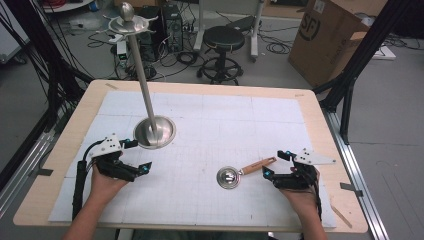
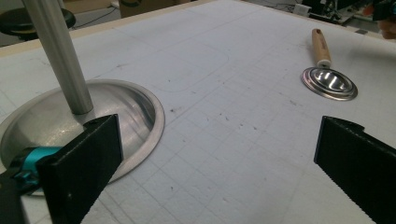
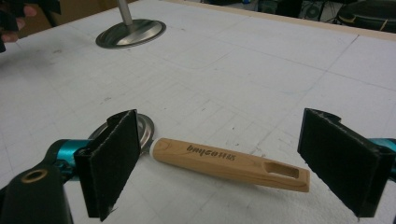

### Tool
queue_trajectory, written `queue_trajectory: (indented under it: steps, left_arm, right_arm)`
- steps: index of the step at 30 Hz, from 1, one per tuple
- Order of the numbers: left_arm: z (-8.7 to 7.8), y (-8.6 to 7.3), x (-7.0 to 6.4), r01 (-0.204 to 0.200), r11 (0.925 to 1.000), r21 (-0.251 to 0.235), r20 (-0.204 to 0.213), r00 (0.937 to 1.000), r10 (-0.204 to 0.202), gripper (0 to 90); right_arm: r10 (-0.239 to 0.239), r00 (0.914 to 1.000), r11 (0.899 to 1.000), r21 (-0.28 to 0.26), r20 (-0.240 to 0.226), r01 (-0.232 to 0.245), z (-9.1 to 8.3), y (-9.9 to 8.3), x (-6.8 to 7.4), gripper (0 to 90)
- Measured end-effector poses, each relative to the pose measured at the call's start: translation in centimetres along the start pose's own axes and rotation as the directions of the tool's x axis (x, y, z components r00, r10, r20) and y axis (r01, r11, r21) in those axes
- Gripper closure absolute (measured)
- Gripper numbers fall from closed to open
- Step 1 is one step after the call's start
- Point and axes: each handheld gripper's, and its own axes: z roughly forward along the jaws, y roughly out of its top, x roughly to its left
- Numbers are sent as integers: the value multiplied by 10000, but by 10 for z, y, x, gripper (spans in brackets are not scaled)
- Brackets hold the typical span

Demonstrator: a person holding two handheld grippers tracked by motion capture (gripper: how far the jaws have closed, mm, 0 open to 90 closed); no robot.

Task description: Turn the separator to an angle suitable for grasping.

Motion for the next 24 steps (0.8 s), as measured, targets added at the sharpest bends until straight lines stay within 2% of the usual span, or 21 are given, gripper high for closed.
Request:
queue_trajectory:
  steps: [4, 8, 12, 14, 16, 17, 18, 22, 24]
  left_arm:
    - [1, -1, -2, -23, 10000, 83, 82, 10000, 22, 18]
    - [3, -2, -3, -121, 9998, 158, 122, 9999, 119, 18]
    - [2, -1, 0, 99, 9997, -215, 142, 9999, -96, 18]
    - [4, -1, 2, 248, 9990, -371, 142, 9996, -243, 19]
    - [5, -2, 4, 280, 9989, -370, 167, 9995, -274, 18]
    - [6, -2, 5, 313, 9989, -344, 164, 9994, -308, 18]
    - [7, -3, 5, 307, 9990, -328, 180, 9994, -301, 18]
    - [6, -3, 4, 93, 9997, -236, 145, 9999, -89, 18]
    - [4, -3, 3, -106, 9999, 59, 140, 9998, 105, 18]
  right_arm:
    - [54, 10000, 9999, 128, -24, -53, 2, -1, 0, 120]
    - [-210, 9998, 9992, 347, 36, 209, 3, -2, 0, 120]
    - [-260, 9996, 9990, 354, 99, 256, -1, -2, 3, 147]
    - [-355, 9991, 9980, 537, 243, 342, -3, -4, 5, 154]
    - [-413, 9987, 9972, 637, 297, 394, -4, -5, 5, 161]
    - [-459, 9984, 9965, 719, 328, 434, -4, -6, 4, 175]
    - [-375, 9988, 9961, 815, 329, 347, -6, -7, 2, 238]
    - [-285, 9992, 9966, 785, 268, 263, -6, -7, 0, 294]
    - [-359, 9993, 9955, 878, 97, 349, -2, -5, 0, 329]
